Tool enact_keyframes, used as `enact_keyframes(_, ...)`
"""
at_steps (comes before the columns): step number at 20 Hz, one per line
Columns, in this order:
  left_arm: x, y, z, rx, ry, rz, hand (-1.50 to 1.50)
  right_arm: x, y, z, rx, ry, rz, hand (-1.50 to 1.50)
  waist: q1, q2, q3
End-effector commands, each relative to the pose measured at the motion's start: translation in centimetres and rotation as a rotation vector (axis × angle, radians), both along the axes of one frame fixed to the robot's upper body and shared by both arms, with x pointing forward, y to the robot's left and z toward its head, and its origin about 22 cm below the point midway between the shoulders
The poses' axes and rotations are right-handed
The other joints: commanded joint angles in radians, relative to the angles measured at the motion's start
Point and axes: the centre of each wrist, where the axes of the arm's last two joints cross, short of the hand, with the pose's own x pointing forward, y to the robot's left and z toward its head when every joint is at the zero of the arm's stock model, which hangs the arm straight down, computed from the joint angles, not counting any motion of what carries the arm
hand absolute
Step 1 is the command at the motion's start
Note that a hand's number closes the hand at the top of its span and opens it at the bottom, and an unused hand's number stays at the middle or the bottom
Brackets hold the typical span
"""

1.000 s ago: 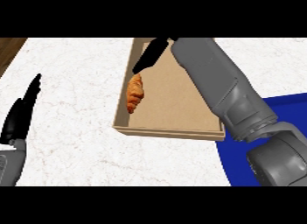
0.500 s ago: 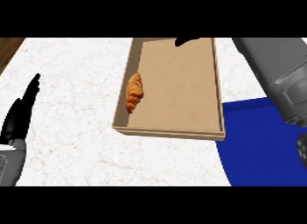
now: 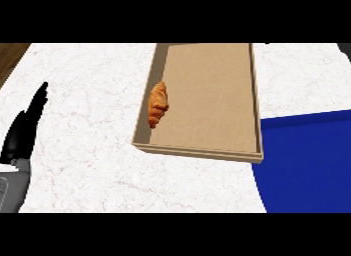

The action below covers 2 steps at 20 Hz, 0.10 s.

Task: Pick the croissant from the tray and place it in the cardboard box

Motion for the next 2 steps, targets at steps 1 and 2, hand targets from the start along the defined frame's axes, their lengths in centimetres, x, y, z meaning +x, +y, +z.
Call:
enact_keyframes(1, 0.4, 1.0, 0.9, 0.011, -0.009, -0.005, 0.0, -0.6, -3.0, 1.5, -0.044, -0.009, 0.022, -1.5, 0.004, 0.002, 0.0)
enact_keyframes(2, -0.1, 0.1, 0.1, 0.003, 0.002, -0.001, 0.0, -1.0, -4.7, 1.4, -0.08, 0.022, 0.033, -1.5, 0.002, 0.0, 0.001)
